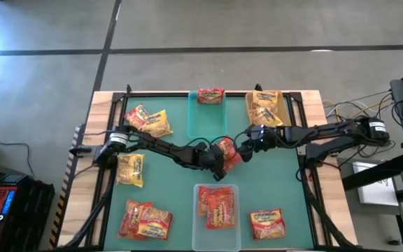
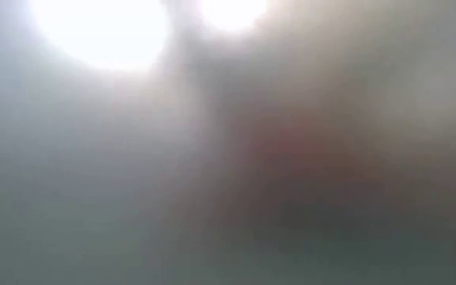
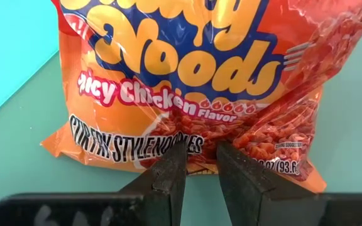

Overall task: Sort Maruchan noodles
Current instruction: Put the right orange noodle pack into the transparent bin

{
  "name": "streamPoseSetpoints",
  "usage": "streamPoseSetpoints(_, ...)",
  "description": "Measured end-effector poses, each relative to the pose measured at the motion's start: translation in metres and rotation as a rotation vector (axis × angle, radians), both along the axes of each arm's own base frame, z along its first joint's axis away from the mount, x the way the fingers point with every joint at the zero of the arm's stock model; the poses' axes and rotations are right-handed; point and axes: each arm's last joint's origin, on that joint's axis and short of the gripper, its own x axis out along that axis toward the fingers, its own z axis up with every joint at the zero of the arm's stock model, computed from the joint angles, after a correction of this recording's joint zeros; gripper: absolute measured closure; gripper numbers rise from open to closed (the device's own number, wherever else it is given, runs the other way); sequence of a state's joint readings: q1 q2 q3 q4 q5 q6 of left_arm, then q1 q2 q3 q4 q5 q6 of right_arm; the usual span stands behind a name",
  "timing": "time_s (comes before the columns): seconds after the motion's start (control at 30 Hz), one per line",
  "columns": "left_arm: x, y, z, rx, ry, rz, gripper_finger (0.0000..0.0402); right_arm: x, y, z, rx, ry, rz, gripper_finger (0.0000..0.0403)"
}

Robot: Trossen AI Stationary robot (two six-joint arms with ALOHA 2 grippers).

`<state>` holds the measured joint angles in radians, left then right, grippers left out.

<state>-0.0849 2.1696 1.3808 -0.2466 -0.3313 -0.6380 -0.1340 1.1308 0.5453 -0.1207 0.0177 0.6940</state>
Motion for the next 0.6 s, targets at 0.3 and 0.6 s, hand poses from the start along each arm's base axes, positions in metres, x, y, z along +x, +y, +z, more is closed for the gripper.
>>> streamPoseSetpoints(0.3, 0.0, 0.0, 0.0, 0.01, -0.001, 0.006, 0.0326, 0.009, 0.0, -0.01, 0.053, -0.002, -0.025, 0.0102)
streamPoseSetpoints(0.6, 0.0, 0.001, 0.0, 0.016, 0.001, 0.009, 0.0326, 0.023, 0.001, -0.023, 0.077, -0.028, 0.008, 0.0103)
